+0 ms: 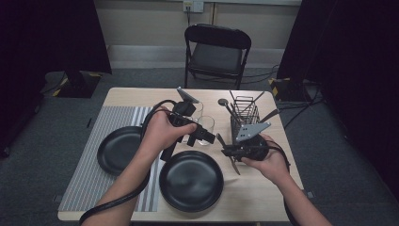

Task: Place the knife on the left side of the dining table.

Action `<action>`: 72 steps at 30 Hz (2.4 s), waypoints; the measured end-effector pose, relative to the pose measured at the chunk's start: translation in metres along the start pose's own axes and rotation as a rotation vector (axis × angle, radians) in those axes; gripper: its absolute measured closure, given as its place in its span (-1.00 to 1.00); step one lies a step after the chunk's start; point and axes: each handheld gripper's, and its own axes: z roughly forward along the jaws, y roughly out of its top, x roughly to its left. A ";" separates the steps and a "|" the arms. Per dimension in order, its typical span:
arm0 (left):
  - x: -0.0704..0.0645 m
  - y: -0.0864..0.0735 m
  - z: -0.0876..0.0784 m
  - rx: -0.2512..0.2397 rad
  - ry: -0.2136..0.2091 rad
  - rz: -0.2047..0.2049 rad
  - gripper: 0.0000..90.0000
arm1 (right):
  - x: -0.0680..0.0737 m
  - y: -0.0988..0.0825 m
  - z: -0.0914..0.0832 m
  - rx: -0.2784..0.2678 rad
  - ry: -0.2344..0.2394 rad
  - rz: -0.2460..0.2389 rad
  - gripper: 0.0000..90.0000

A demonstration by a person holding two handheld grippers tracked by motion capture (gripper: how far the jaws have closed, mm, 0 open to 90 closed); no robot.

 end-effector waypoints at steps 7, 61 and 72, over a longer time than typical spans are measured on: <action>-0.007 0.003 0.009 0.018 0.002 -0.002 0.05 | 0.002 0.002 0.001 0.011 -0.001 -0.007 0.79; 0.004 0.002 0.025 0.054 -0.039 -0.142 0.64 | 0.020 0.018 0.009 0.054 -0.060 -0.147 0.79; 0.005 0.002 0.024 0.079 -0.031 -0.146 0.69 | 0.021 0.017 0.012 0.066 -0.061 -0.150 0.79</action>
